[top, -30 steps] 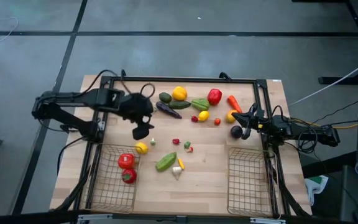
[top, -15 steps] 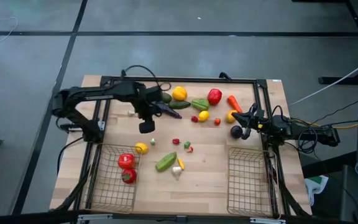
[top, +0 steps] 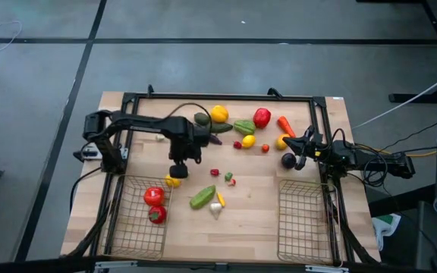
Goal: Sort produce into baskets
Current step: Put the bottom yellow lemon into the left wire basket
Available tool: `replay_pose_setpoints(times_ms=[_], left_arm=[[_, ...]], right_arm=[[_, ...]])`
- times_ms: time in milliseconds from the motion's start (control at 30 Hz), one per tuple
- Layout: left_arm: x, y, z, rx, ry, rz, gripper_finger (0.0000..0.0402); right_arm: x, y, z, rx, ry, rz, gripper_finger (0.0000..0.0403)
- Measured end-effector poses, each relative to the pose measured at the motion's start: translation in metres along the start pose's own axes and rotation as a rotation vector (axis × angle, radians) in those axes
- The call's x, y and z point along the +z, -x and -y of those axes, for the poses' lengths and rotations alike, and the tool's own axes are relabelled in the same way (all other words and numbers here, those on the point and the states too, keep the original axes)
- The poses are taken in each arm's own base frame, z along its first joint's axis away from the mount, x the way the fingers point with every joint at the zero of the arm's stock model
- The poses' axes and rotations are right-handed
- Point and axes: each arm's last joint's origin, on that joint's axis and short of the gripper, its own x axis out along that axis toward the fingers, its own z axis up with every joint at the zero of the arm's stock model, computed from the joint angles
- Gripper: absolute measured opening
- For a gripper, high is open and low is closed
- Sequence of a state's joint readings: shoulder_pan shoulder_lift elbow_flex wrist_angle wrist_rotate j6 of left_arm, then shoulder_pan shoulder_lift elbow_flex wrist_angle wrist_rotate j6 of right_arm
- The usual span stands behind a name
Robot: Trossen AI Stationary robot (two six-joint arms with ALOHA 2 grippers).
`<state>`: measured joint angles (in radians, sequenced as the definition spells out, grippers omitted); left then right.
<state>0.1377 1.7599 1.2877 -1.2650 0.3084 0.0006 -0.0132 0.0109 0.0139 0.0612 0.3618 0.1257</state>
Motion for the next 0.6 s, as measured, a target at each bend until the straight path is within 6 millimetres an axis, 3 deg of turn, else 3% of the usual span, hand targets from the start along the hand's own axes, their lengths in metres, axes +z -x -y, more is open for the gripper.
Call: replay_pose_setpoints(times_ms=[600], left_arm=[[0.005,-0.037,0.013,0.031,-0.065,-0.041,0.0265]], right_arm=[[0.000,0.000,0.000,0.000,0.000,0.000,0.0001]])
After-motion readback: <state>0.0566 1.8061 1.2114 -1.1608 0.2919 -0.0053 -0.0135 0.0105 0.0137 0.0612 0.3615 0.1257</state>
